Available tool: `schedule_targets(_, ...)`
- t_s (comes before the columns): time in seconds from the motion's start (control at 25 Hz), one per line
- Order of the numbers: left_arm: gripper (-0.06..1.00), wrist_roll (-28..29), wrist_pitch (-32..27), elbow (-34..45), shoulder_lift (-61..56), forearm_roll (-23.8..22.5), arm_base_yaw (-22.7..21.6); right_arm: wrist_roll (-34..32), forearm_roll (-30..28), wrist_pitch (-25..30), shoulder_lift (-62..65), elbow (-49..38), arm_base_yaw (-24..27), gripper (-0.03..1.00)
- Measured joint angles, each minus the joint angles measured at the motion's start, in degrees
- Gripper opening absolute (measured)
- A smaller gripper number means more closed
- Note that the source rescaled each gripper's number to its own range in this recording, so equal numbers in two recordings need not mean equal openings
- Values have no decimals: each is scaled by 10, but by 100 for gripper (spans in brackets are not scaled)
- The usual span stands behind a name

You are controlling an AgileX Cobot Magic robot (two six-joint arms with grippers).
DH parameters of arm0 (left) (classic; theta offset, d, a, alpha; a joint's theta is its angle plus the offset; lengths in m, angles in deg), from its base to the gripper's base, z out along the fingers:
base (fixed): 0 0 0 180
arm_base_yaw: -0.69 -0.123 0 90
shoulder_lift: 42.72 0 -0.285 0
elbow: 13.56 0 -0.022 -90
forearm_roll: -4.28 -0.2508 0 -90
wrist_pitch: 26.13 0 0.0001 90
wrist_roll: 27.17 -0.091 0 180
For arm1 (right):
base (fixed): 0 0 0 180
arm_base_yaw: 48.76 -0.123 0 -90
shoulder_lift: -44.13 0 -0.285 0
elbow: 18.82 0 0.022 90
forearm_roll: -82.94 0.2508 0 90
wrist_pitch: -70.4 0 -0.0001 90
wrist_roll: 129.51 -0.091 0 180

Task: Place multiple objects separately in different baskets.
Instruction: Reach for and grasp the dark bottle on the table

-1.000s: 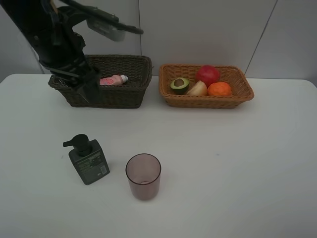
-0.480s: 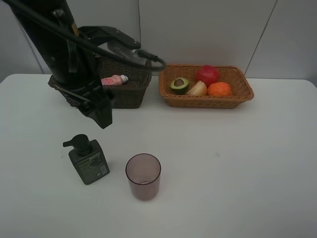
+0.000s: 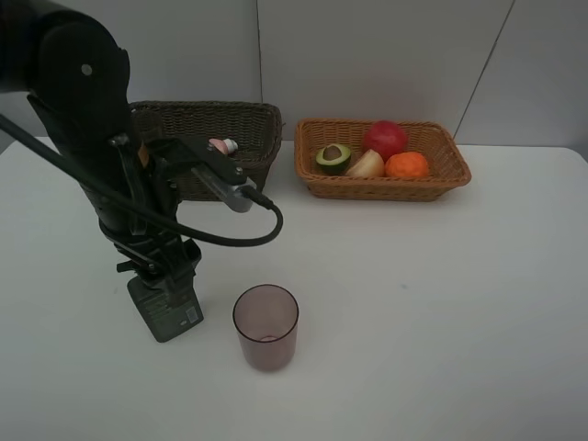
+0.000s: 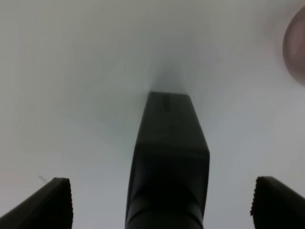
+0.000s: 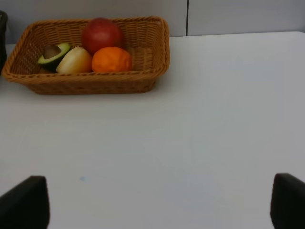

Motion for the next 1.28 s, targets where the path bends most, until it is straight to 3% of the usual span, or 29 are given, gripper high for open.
schedule_targets(0.28,100,-2,82,62,11,4,0,0,0,0,0,0,0,93)
schedule_targets(1.28,100,-4,97,64,38,17,0,0,0,0,0,0,0,93)
